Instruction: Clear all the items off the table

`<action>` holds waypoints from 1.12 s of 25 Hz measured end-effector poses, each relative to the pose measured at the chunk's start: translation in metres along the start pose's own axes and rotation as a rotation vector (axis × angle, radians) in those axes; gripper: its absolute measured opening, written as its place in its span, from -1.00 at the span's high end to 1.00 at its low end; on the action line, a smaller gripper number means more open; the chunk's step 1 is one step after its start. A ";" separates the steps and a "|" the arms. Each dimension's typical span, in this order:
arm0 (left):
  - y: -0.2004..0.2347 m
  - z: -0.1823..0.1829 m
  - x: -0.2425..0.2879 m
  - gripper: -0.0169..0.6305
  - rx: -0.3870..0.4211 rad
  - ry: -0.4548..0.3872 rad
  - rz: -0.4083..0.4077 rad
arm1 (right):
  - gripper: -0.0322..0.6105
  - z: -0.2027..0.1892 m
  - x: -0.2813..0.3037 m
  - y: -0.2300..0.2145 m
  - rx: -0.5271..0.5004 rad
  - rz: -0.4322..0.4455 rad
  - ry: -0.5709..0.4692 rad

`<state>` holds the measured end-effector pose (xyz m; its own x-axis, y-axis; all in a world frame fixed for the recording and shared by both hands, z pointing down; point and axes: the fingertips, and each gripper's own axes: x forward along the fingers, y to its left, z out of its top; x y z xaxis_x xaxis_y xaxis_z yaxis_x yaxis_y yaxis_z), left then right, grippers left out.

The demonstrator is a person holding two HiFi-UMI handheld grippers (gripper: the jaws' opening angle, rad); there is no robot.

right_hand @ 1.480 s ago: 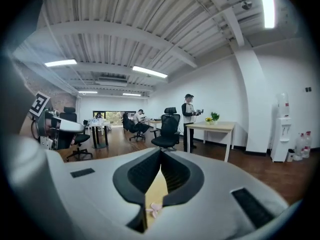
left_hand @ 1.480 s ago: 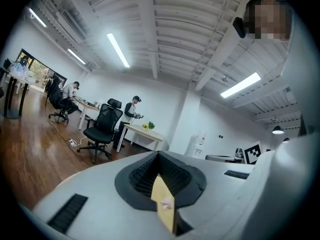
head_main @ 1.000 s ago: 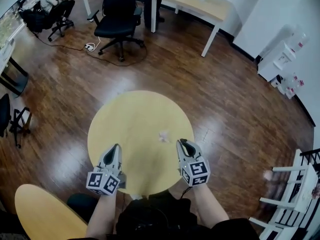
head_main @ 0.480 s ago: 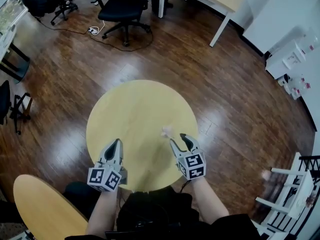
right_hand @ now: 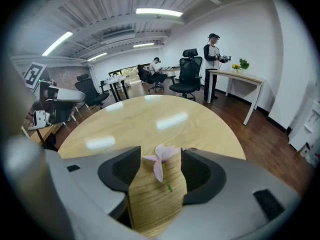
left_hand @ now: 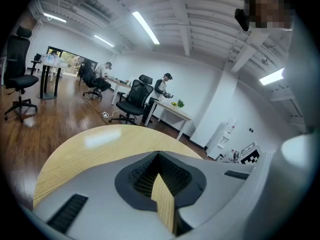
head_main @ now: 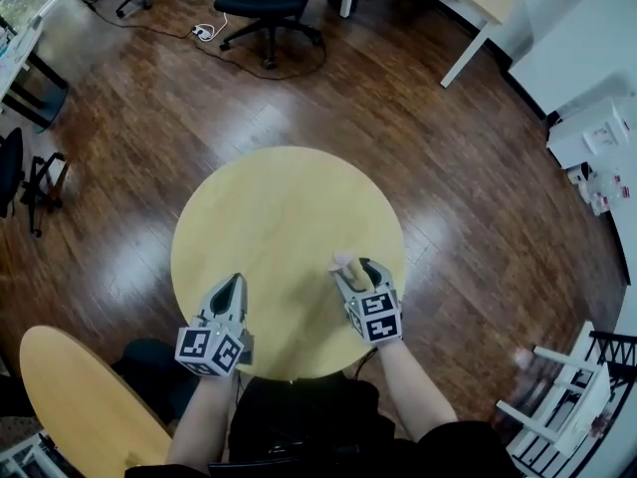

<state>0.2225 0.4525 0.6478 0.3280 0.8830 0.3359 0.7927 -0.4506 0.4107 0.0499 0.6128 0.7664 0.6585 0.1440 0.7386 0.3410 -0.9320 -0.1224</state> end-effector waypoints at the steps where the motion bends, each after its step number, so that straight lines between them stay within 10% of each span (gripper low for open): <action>1: -0.001 -0.002 -0.001 0.98 0.000 0.002 -0.001 | 0.09 -0.004 0.004 0.001 -0.004 0.000 0.014; 16: -0.009 -0.013 -0.009 0.98 -0.008 0.027 -0.040 | 0.16 -0.026 0.028 -0.005 -0.065 -0.070 0.136; 22: -0.005 -0.006 -0.020 0.98 -0.013 0.010 -0.038 | 0.76 -0.030 0.024 -0.003 -0.042 -0.106 0.151; 28: 0.000 -0.005 -0.035 0.98 -0.015 -0.001 -0.038 | 0.76 -0.031 0.018 0.005 0.006 -0.104 0.143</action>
<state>0.2087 0.4208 0.6408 0.2989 0.8995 0.3187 0.7969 -0.4190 0.4352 0.0431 0.6003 0.7999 0.5177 0.1901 0.8342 0.4068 -0.9124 -0.0446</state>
